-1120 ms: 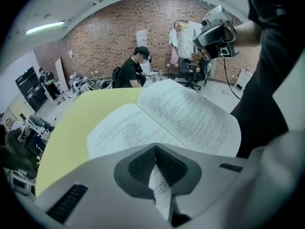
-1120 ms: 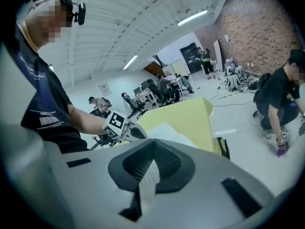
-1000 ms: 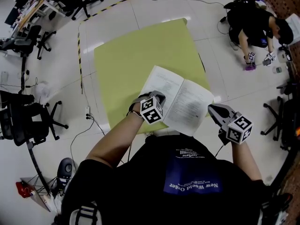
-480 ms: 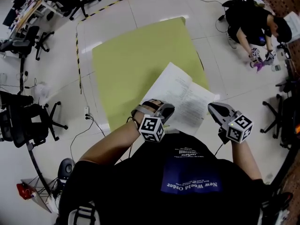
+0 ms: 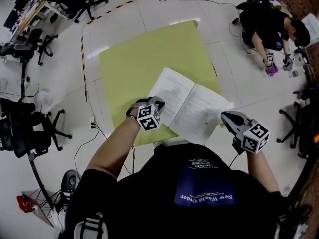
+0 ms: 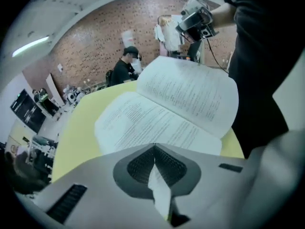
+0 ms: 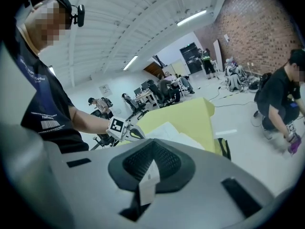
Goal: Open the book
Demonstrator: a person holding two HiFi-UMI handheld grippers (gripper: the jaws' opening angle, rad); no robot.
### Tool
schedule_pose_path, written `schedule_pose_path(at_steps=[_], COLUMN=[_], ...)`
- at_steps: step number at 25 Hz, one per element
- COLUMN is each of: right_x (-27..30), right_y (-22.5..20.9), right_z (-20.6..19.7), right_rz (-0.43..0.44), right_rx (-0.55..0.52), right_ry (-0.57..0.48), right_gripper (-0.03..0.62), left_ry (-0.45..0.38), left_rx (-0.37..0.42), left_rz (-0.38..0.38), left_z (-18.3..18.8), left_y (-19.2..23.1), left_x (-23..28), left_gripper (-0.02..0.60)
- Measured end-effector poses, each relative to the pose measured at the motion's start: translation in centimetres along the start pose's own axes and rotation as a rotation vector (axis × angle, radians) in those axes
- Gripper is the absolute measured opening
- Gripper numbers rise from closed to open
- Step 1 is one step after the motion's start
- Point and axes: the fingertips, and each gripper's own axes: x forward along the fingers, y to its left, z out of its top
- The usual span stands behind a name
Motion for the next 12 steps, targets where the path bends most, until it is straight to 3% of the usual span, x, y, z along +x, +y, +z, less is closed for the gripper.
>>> schedule_pose_path(at_steps=[2, 4, 6, 8, 10, 12], right_x=[0.0, -0.2, -0.4, -0.4, -0.5, -0.6], right_y=[0.4, 0.2, -0.1, -0.2, -0.2, -0.1], right_z=[0.6, 0.8, 0.6, 0.4, 0.2, 0.1], right_rz=[0.008, 0.005, -0.001, -0.007, -0.011, -0.011], right_rx=[-0.007, 0.005, 0.011, 0.011, 0.012, 0.014], right_ry=[-0.013, -0.024, -0.023, -0.018, -0.017, -0.016], right_gripper=[-0.014, -0.014, -0.014, -0.014, -0.014, -0.014], left_ry=[-0.008, -0.121, -0.220, -0.228, -0.132, -0.029], left_rx=[-0.085, -0.130, -0.023, 0.141, 0.286, 0.334], left_rz=[0.039, 0.076, 0.076, 0.044, 0.048, 0.111], left_z=[1.5, 5.5, 10.4, 13.5, 13.3, 11.0], left_y=[1.3, 1.1, -1.2, -4.2, -5.6, -4.3], left_x=[-3.7, -7.2, -8.0, -5.5, -1.1, 1.7], left_gripper=[-0.006, -0.006, -0.006, -0.006, -0.006, -0.006])
